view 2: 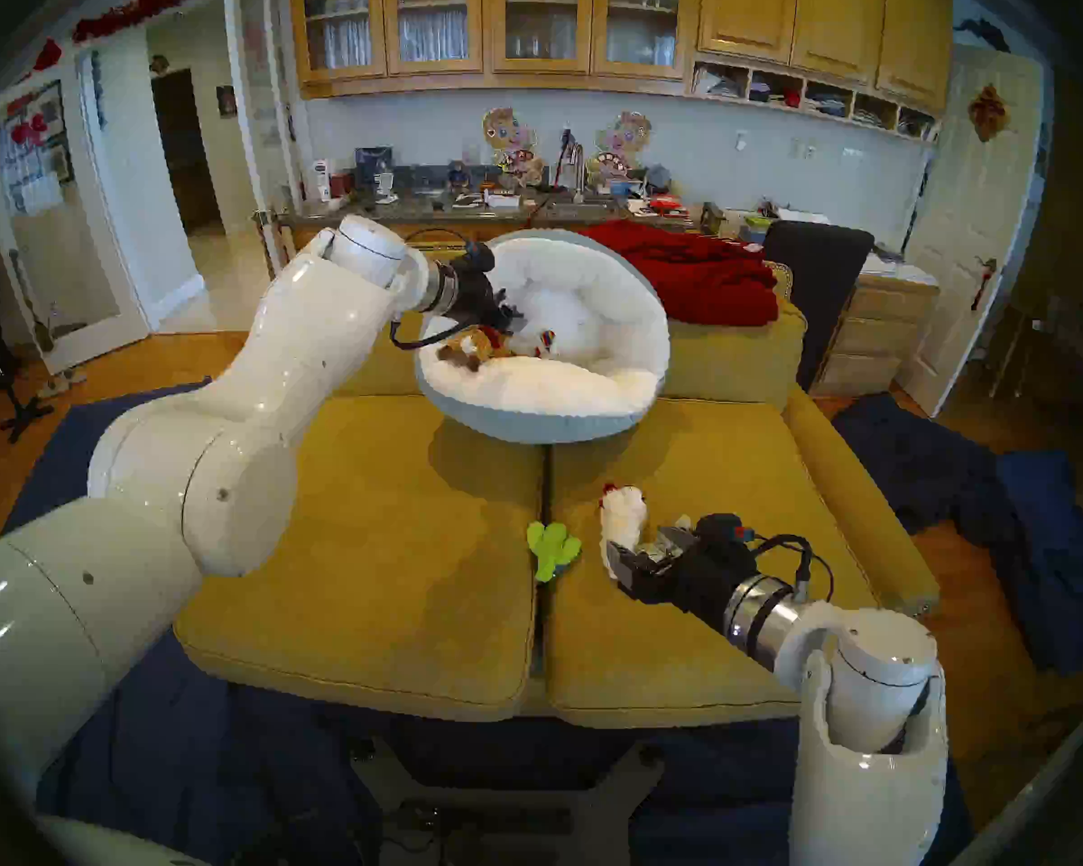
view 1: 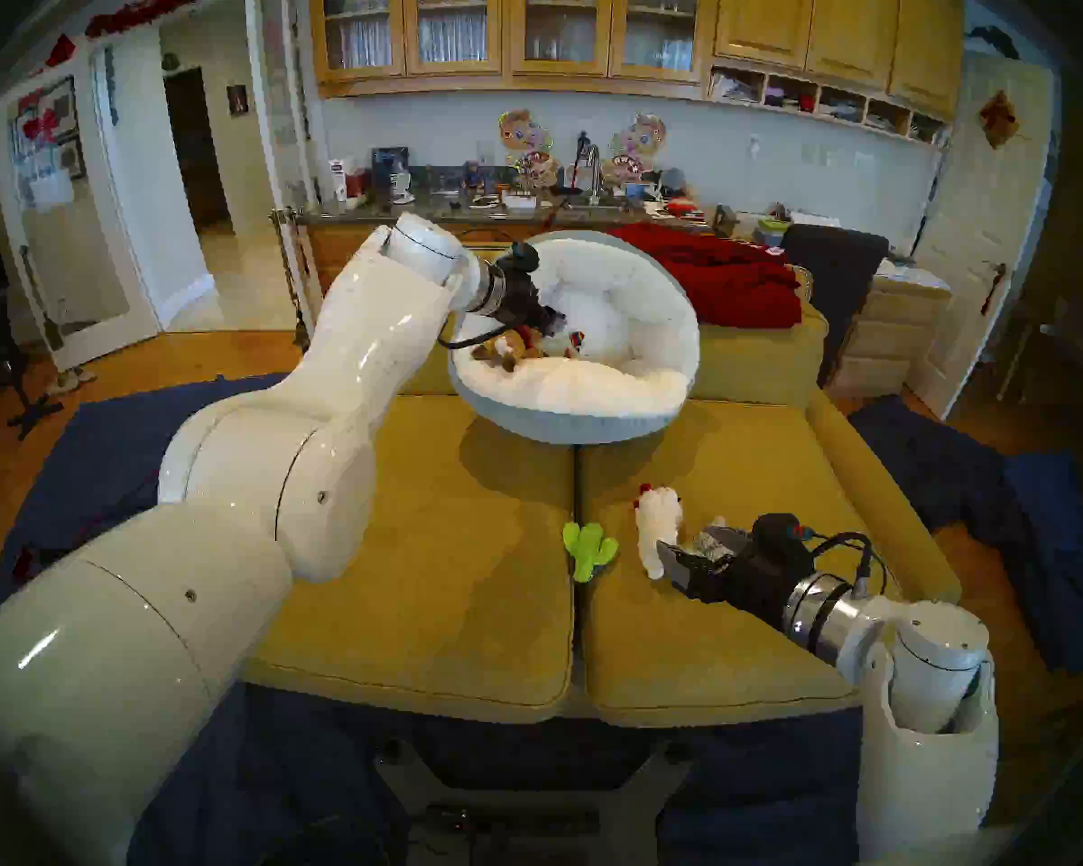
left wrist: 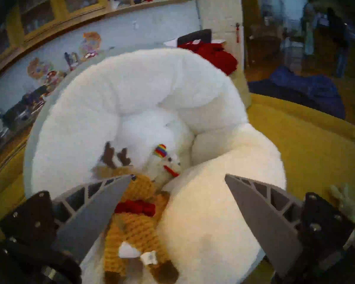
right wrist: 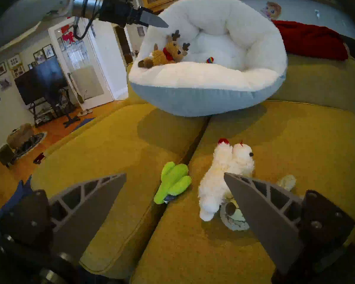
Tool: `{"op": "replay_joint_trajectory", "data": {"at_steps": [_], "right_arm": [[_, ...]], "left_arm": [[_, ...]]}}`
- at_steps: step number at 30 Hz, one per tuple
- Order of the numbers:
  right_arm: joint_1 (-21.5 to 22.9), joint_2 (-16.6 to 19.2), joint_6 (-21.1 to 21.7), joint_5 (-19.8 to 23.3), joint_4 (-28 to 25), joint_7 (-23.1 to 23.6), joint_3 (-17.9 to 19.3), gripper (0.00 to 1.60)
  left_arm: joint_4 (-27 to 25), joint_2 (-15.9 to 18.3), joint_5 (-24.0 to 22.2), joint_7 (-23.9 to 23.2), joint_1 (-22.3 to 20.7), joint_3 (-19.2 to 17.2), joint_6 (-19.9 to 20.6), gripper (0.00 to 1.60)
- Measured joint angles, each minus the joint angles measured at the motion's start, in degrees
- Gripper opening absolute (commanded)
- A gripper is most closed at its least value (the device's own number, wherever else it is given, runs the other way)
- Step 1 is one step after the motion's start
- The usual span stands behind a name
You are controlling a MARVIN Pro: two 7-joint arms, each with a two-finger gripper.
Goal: Put toys into dog bed
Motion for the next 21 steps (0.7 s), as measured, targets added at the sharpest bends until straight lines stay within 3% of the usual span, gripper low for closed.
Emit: {"op": "replay_joint_trajectory", "data": {"at_steps": [21], "right_arm": [[-0.32, -0.78, -0.01, -0.09, -0.31, -0.08, 0.03, 1.60]], "left_arm": [[-13.71, 3.93, -1.01, -9.05, 11.12, 0.36, -3.55, 1.60]]}}
